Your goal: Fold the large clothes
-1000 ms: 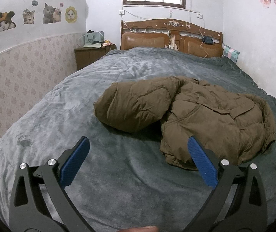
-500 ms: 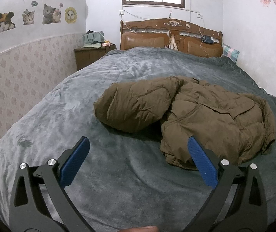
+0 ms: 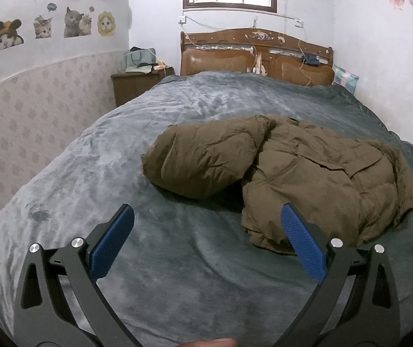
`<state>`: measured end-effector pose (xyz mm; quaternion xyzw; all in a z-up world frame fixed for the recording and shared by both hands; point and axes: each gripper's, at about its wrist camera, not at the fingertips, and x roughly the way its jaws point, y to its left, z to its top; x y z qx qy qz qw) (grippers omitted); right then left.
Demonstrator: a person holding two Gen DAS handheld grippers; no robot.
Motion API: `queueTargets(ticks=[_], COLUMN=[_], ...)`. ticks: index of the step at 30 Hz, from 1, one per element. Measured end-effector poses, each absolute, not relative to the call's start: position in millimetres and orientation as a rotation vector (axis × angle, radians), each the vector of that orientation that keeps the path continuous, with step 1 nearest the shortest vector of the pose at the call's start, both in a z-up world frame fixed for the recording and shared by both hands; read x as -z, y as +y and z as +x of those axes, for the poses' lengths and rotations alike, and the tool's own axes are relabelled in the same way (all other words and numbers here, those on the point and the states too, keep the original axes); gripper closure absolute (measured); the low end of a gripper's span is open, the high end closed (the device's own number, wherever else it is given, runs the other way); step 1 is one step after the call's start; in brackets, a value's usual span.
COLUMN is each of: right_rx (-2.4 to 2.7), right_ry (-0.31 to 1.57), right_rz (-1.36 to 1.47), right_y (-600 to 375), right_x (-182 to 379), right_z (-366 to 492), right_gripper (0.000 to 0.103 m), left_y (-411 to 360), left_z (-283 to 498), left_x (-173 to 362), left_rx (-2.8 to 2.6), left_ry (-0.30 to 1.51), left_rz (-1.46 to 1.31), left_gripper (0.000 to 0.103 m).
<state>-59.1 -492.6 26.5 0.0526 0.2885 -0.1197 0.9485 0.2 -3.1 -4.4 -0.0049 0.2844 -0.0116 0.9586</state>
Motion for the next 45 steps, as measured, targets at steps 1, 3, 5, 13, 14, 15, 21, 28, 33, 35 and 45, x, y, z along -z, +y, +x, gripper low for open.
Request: queueTargets(ticks=[1, 3, 5, 13, 14, 15, 21, 28, 33, 35, 45], right_rx=[0.243, 0.243, 0.243, 0.245, 0.245, 0.244, 0.246, 0.244, 0.246, 0.245, 0.246], right_ry=[0.588, 0.586, 0.586, 0.586, 0.586, 0.586, 0.586, 0.585, 0.585, 0.586, 0.585], right_rz=[0.106, 0.106, 0.105, 0.106, 0.106, 0.106, 0.106, 0.104, 0.107, 0.106, 0.107], right_y=[-492.5, -492.6, -492.9, -492.1, -492.1, -492.1, -492.2, -492.0, -492.0, -492.1, -492.2], right_x=[-25.2, -26.1, -24.7, -24.5, -22.8, -23.0, -22.7, -22.3, -23.2, -23.4, -22.8], right_z=[-59.1, -59.1, -59.1, -59.0, -58.7, -59.1, -58.8, -58.5, -58.4, -58.2, -57.9], right_gripper=[0.002, 0.002, 0.002, 0.002, 0.002, 0.002, 0.002, 0.002, 0.002, 0.002, 0.002], left_y=[-3.0, -2.7, -3.9, -4.5, -4.6, -5.1, -3.0, -4.7, -6.7, -8.0, -8.9], left_z=[0.6, 1.8, 1.4, 1.3, 1.3, 1.3, 0.9, -0.1, -0.9, -1.6, -0.1], left_x=[4.5, 5.1, 4.6, 5.1, 5.2, 5.3, 4.6, 5.3, 6.1, 6.0, 7.4], left_rx=[0.023, 0.024, 0.025, 0.029, 0.029, 0.030, 0.033, 0.037, 0.037, 0.037, 0.038], left_ry=[0.578, 0.582, 0.582, 0.583, 0.583, 0.583, 0.584, 0.584, 0.586, 0.586, 0.590], left_rz=[-0.010, -0.009, -0.009, -0.008, -0.008, -0.005, -0.003, 0.006, 0.007, 0.007, 0.001], left_gripper=[0.003, 0.003, 0.003, 0.003, 0.003, 0.003, 0.003, 0.003, 0.003, 0.003, 0.003])
